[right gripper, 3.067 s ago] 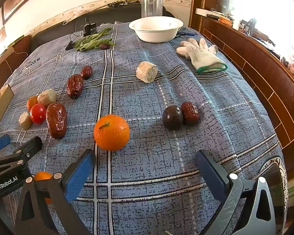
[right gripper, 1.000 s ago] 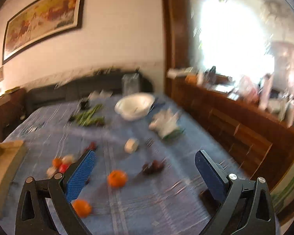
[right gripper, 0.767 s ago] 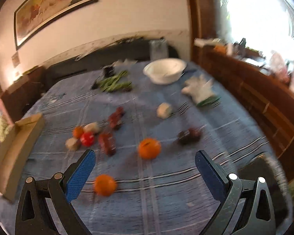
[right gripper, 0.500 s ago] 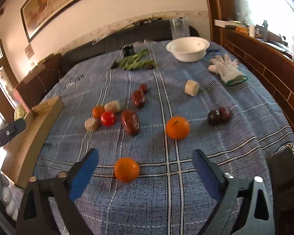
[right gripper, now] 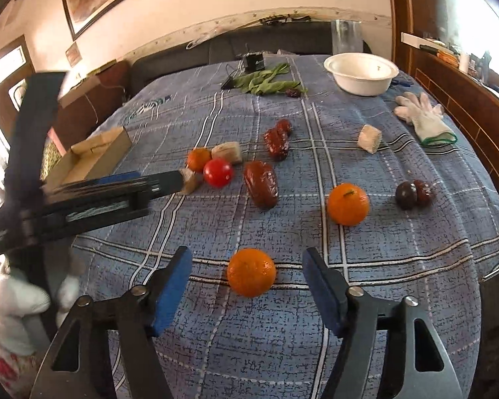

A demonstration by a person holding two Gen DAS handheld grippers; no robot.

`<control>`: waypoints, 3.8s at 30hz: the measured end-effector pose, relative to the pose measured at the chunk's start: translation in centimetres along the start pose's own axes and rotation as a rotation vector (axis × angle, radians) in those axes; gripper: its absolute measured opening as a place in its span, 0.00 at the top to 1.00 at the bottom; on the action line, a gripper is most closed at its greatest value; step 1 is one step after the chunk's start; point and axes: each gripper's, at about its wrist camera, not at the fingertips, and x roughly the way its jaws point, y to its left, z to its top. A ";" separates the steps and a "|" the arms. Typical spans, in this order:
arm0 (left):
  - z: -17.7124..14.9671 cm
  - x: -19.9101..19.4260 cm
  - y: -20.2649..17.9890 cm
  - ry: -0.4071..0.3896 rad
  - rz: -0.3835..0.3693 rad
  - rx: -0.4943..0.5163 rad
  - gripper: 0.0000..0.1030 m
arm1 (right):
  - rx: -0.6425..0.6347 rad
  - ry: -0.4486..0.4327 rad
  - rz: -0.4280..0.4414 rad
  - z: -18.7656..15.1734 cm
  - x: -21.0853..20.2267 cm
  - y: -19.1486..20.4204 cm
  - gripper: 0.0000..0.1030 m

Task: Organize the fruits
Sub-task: 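Grasp the beige bread piece with the left tool while the right tool grasps an orange, then carry both items over the cardboard box and open both tools to drop them, then grasp a dark red date with the left tool while the right tool grasps another orange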

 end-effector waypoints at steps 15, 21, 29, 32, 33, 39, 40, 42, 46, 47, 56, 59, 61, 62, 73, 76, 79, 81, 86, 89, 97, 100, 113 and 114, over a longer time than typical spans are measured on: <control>-0.2 0.0 -0.3 -0.005 0.044 0.036 0.75 | 0.006 0.065 0.014 0.0 1.8 -0.4 0.66; -0.8 -4.2 0.9 -0.077 0.031 -0.028 0.74 | -0.014 0.036 -0.004 -0.1 0.5 0.3 0.66; -2.6 -9.6 3.8 -0.146 0.084 -0.103 0.74 | -0.081 0.015 0.019 0.2 -0.7 3.7 0.66; -3.2 -12.2 6.3 -0.182 0.117 -0.157 0.74 | -0.133 0.004 0.065 1.2 -1.4 6.5 0.66; -3.5 -13.2 7.5 -0.194 0.140 -0.182 0.74 | -0.150 -0.002 0.084 1.5 -1.6 7.5 0.66; -6.0 -16.7 14.4 -0.208 0.319 -0.288 0.74 | -0.258 0.000 0.250 3.2 -1.2 15.2 0.66; -6.3 -16.9 15.2 -0.207 0.335 -0.301 0.74 | -0.276 0.006 0.277 3.4 -0.8 16.7 0.66; -7.3 -17.6 17.3 -0.201 0.389 -0.342 0.74 | -0.321 0.014 0.319 3.4 0.0 19.4 0.66; -8.7 -18.2 20.1 -0.181 0.451 -0.387 0.74 | -0.400 0.034 0.345 2.8 1.9 23.8 0.65; -9.0 -18.2 20.4 -0.176 0.451 -0.393 0.74 | -0.411 0.045 0.350 2.7 2.5 24.7 0.65; -10.0 -17.3 21.7 -0.149 0.445 -0.406 0.74 | -0.430 0.117 0.327 1.5 7.1 27.5 0.65; -9.9 -17.2 21.6 -0.150 0.445 -0.416 0.74 | -0.456 0.113 0.314 0.9 7.5 27.9 0.65; -9.8 -17.0 21.6 -0.153 0.446 -0.418 0.73 | -0.464 0.111 0.313 0.7 7.3 28.1 0.65; -9.7 -17.1 21.5 -0.156 0.447 -0.416 0.71 | -0.465 0.110 0.313 0.6 7.4 28.3 0.65; -8.8 -19.7 19.1 -0.217 0.498 -0.375 0.42 | -0.418 0.035 0.334 1.0 4.3 26.6 0.40; -8.4 -20.2 17.8 -0.227 0.501 -0.352 0.41 | -0.382 0.017 0.340 1.1 3.3 25.1 0.38; -8.0 -20.5 16.3 -0.240 0.502 -0.324 0.40 | -0.340 -0.002 0.345 1.2 2.1 23.2 0.36; -7.5 -20.6 15.1 -0.250 0.496 -0.301 0.40 | -0.311 -0.022 0.340 1.3 1.2 21.6 0.34; -6.5 -20.7 11.9 -0.303 0.454 -0.248 0.32 | -0.224 -0.081 0.289 1.3 -1.0 16.1 0.27; -5.9 -20.5 10.4 -0.339 0.378 -0.229 0.19 | -0.173 -0.104 0.225 1.0 -2.0 12.2 0.26; -3.3 -14.1 6.2 -0.202 0.198 -0.167 0.19 | 0.031 -0.099 0.003 0.1 -3.3 -0.7 0.26; -2.8 -11.2 4.0 -0.142 0.127 -0.130 0.19 | 0.093 -0.089 -0.057 0.0 -3.3 -3.9 0.26; 0.0 -2.4 -3.4 0.012 -0.070 0.008 0.48 | 0.092 -0.041 -0.114 3.2 1.7 -7.0 0.38; 0.3 -2.1 -3.8 0.012 -0.092 0.012 0.48 | 0.092 -0.033 -0.117 3.2 2.2 -7.0 0.38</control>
